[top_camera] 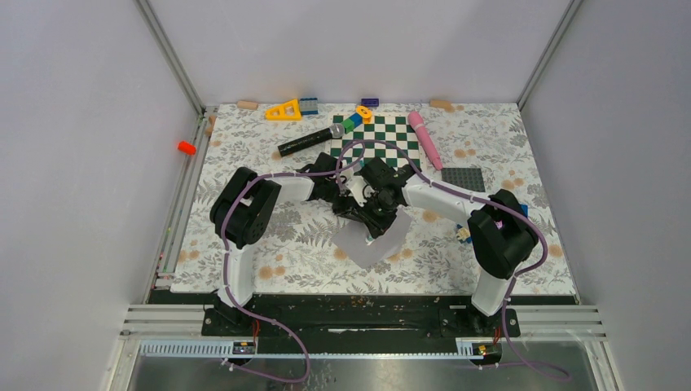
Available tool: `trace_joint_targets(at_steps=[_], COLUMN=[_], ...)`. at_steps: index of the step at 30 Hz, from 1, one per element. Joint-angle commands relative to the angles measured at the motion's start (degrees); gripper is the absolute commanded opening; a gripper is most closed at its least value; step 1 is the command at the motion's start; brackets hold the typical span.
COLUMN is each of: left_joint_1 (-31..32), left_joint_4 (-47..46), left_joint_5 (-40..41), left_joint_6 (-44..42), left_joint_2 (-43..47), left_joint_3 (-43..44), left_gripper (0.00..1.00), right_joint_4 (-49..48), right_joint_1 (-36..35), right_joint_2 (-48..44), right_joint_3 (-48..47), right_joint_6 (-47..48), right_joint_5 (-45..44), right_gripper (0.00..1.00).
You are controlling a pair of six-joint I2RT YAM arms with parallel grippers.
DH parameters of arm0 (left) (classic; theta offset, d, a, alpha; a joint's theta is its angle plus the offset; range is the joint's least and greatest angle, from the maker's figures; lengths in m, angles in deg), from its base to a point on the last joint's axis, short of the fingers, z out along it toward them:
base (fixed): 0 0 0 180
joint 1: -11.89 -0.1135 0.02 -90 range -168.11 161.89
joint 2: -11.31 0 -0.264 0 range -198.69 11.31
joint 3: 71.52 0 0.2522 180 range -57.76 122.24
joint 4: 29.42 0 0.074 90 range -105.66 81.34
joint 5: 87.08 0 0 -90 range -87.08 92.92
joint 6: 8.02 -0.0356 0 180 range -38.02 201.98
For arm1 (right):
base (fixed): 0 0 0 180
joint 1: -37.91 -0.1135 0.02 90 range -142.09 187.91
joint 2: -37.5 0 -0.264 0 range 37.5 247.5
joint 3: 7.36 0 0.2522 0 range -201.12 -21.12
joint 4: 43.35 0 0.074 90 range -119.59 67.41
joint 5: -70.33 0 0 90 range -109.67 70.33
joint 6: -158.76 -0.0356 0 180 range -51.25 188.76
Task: Place the letter into the envelope and seal it
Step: Paint the envelope at the center of the board.
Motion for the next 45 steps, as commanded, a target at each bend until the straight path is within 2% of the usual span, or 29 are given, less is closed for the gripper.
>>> trace_joint_targets(at_steps=[1, 45], left_joint_1=[0.24, 0.94], left_joint_4=[0.98, 0.93], left_joint_5=[7.95, 7.52], left_joint_6=[-3.34, -3.94], left_joint_2=[-0.27, -0.81], left_joint_3=[-1.57, -1.38], left_gripper=[0.0, 0.0], right_joint_4=[0.59, -1.32], right_joint_1=[1.07, 5.43], right_joint_2=[-1.65, 1.67], right_joint_3=[0.22, -3.04], right_joint_6=[0.6, -2.88], right_joint_5=[-3.43, -7.42], right_gripper=[0.0, 0.0])
